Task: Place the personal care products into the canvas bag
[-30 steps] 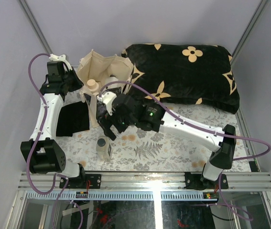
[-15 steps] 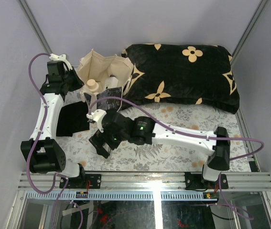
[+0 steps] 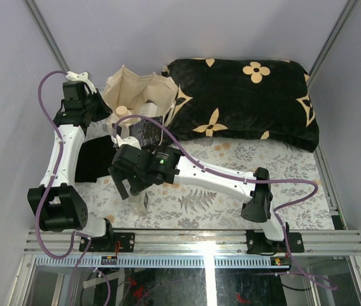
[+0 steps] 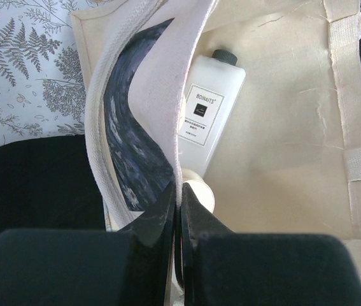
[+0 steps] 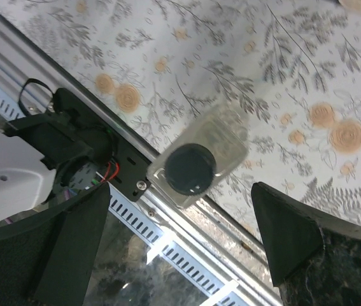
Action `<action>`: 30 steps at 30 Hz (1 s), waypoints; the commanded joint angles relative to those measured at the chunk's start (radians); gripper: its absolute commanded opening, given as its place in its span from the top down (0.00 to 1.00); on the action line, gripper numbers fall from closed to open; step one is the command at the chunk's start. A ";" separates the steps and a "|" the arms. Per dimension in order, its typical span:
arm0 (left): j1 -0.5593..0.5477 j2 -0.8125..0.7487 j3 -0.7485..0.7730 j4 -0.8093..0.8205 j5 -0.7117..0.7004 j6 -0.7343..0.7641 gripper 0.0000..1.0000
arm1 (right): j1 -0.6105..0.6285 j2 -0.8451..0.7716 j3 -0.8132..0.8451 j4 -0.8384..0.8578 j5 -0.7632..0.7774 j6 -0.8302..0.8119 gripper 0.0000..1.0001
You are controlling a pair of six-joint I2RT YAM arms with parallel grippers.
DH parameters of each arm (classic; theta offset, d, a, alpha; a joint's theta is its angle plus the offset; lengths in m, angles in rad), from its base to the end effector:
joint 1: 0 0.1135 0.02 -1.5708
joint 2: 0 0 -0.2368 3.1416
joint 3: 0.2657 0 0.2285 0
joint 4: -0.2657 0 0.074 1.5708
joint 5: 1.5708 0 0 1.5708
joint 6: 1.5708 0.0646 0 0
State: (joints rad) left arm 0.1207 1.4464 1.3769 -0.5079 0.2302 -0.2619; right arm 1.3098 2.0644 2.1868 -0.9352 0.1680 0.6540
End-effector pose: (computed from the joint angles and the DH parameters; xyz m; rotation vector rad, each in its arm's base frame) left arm 0.3288 0.0250 0.3183 -0.2758 2.1313 -0.3294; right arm 0.1236 0.4207 0.3085 -0.7244 2.3893 0.7097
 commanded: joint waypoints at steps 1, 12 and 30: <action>0.007 0.001 -0.005 0.066 0.016 -0.002 1.00 | 0.002 0.015 0.040 -0.108 0.056 0.112 0.01; 0.007 -0.008 -0.026 0.088 0.017 -0.002 1.00 | 0.002 0.055 0.005 -0.065 -0.014 0.160 0.01; 0.007 -0.027 -0.041 0.100 0.030 -0.008 1.00 | 0.002 0.208 0.114 -0.152 0.033 0.147 0.18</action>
State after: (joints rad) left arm 0.1207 1.4429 1.3548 -0.4633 0.2558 -0.2687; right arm 1.3098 2.2848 2.2467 -1.0447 0.1650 0.7963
